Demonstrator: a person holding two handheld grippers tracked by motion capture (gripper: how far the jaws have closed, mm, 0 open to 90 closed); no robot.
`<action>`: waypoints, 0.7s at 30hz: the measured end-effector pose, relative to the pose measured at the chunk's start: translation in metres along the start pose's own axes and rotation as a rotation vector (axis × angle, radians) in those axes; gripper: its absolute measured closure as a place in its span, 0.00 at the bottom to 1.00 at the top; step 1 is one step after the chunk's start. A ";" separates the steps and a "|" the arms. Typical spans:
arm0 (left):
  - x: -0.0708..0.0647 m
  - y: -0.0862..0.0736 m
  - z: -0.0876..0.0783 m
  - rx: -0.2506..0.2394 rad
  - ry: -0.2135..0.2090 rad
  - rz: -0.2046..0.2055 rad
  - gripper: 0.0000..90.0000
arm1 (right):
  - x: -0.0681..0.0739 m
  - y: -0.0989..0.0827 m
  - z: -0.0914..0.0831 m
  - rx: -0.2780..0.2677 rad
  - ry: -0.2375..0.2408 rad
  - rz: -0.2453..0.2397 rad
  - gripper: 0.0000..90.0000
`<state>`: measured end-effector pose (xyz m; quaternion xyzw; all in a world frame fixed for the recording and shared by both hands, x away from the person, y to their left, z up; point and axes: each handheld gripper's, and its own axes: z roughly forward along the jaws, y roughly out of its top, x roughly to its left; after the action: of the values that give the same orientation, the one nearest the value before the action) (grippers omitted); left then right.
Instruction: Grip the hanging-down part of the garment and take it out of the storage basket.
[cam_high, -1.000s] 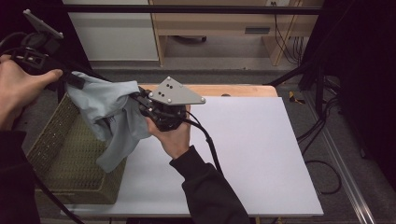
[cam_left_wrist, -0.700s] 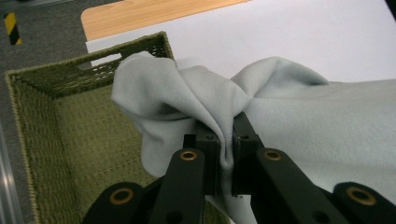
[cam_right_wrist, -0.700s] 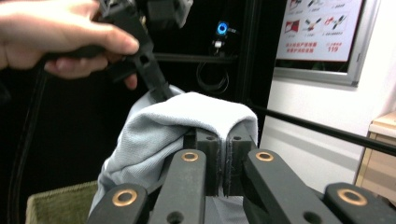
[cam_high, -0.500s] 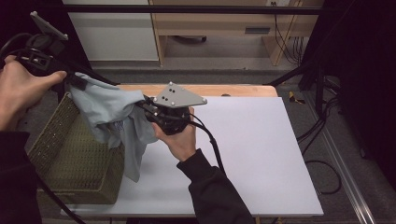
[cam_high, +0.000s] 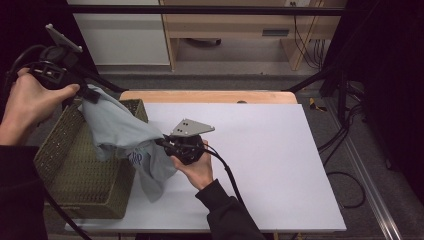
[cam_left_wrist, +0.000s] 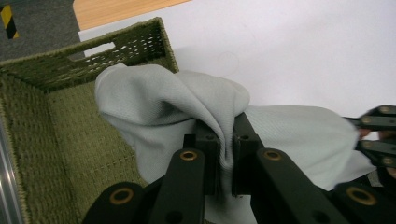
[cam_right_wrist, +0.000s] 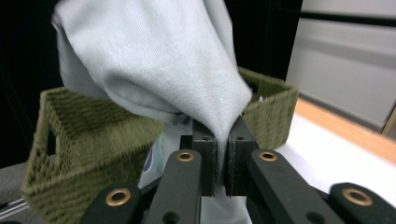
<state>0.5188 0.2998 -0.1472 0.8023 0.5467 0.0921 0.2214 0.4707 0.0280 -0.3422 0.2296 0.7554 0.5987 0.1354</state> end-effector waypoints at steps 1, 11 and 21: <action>-0.001 0.000 0.002 0.003 0.001 0.004 0.94 | 0.000 -0.005 0.002 0.005 -0.002 0.005 0.92; -0.004 0.002 0.008 0.022 0.007 0.008 0.94 | 0.005 -0.026 0.018 0.104 0.034 0.020 0.51; -0.003 0.003 0.007 0.021 0.009 0.014 0.94 | 0.002 -0.025 -0.035 0.015 0.000 0.019 0.22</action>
<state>0.5224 0.2947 -0.1515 0.8081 0.5428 0.0914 0.2097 0.4482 -0.0047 -0.3577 0.2376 0.7577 0.5942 0.1278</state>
